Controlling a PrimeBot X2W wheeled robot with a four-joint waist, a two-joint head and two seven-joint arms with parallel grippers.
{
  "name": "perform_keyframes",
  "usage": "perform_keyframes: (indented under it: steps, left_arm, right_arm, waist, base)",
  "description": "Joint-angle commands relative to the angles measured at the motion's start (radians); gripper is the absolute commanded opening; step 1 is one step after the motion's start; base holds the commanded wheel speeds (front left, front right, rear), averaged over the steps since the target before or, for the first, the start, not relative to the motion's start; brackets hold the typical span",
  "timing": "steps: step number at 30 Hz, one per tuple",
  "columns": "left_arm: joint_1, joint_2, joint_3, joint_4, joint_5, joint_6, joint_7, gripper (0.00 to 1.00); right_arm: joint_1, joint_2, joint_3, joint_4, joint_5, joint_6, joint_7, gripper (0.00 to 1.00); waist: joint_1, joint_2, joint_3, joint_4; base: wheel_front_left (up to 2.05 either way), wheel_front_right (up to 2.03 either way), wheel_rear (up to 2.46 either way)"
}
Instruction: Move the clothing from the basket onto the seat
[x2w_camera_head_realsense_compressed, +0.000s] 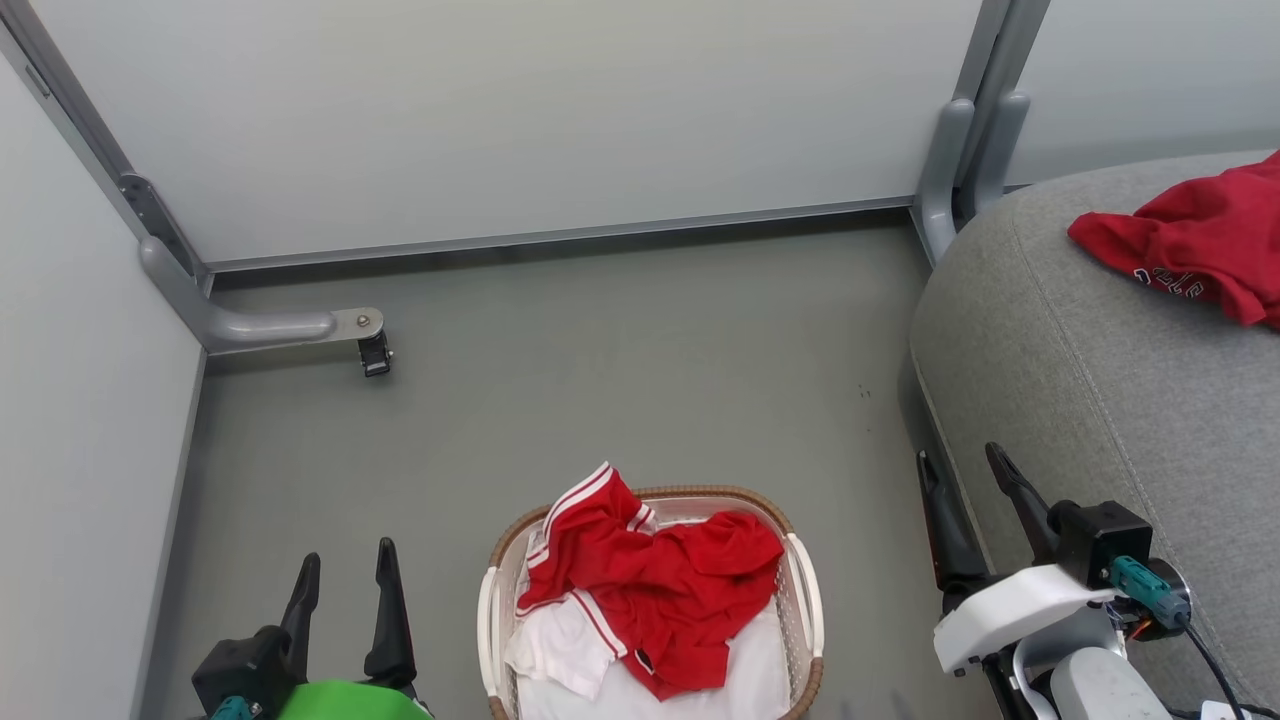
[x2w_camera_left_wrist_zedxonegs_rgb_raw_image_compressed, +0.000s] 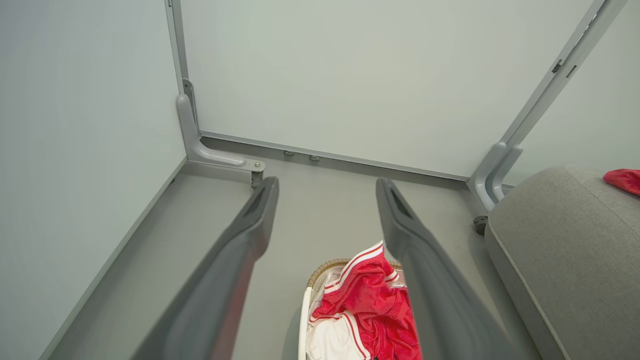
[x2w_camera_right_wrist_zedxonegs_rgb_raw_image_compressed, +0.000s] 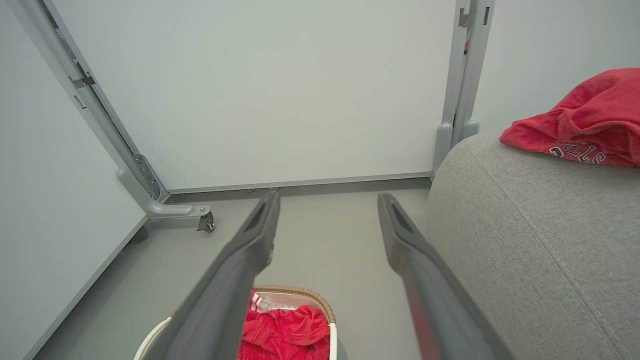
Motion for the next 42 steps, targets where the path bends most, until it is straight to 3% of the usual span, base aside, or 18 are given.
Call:
perform_keyframes:
  steps: [1, 26, 32, 42]
  left_arm:
    - [0.009, -0.002, 0.007, 0.003, 0.011, -0.004, -0.001, 1.00]
    - [-0.032, -0.018, 0.024, 0.011, 0.050, -0.033, -0.001, 1.00]
    - [-0.136, 0.010, -0.023, 0.034, 0.102, -0.048, 0.012, 1.00]
    - [-0.507, 0.064, -0.143, 0.209, 0.212, -0.105, 0.129, 1.00]
  right_arm:
    - [0.015, -0.005, 0.000, 0.003, 0.005, -0.001, -0.005, 1.00]
    - [-0.015, -0.004, -0.009, -0.027, -0.004, -0.001, -0.005, 1.00]
    - [-0.057, -0.004, -0.031, -0.053, -0.019, -0.001, -0.005, 1.00]
    - [-0.200, -0.004, -0.043, -0.112, -0.029, -0.001, -0.005, 1.00]
  waist:
    - [0.0001, 0.0000, -0.001, 0.001]
    - [0.0001, 0.0000, 0.062, -0.003]
    - [0.0001, 0.0000, 0.157, -0.008]
    - [0.0001, 0.0000, 0.424, -0.072]
  base:
    - [0.00, 0.00, 0.00]
    - [0.00, 0.00, 0.00]
    - [0.00, 0.00, 0.00]
    - [0.00, 0.00, 0.00]
